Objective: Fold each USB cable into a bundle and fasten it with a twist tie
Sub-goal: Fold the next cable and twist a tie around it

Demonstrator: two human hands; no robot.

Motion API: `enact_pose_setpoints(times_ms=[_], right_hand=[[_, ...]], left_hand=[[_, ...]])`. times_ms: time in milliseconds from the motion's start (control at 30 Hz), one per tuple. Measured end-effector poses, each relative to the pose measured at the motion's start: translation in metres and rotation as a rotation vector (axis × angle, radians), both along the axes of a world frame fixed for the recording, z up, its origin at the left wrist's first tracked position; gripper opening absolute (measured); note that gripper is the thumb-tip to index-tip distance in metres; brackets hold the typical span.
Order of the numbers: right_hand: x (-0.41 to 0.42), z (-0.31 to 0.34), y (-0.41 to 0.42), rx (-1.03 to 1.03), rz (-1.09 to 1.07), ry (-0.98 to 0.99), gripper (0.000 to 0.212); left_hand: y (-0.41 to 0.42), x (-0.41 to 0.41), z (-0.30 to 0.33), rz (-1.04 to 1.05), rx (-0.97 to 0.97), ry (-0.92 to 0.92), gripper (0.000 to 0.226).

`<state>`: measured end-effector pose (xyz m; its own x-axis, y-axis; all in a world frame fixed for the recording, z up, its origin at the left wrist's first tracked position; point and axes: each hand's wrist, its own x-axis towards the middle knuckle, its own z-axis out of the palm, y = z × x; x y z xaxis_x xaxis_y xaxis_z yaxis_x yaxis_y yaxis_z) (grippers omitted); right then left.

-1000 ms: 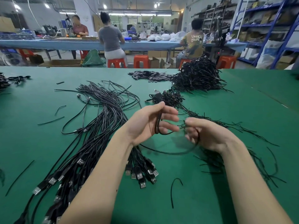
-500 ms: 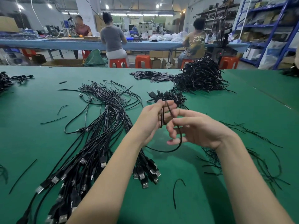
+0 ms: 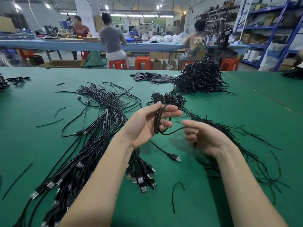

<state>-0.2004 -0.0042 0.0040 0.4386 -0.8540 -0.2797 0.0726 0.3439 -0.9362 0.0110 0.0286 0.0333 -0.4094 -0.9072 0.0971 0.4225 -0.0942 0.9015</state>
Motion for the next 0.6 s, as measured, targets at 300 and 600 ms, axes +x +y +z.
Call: enact_pose_setpoints(times_ms=[300,600], right_hand=[[0.021,0.038,0.001,-0.241,-0.273,-0.074,0.021],[0.045,0.028,0.015,-0.372,0.154,0.097,0.024]], left_hand=[[-0.006,-0.014,-0.004,0.065,-0.103,-0.638,0.041],[-0.017,-0.023,-0.003,0.401,0.069,-0.010,0.045]])
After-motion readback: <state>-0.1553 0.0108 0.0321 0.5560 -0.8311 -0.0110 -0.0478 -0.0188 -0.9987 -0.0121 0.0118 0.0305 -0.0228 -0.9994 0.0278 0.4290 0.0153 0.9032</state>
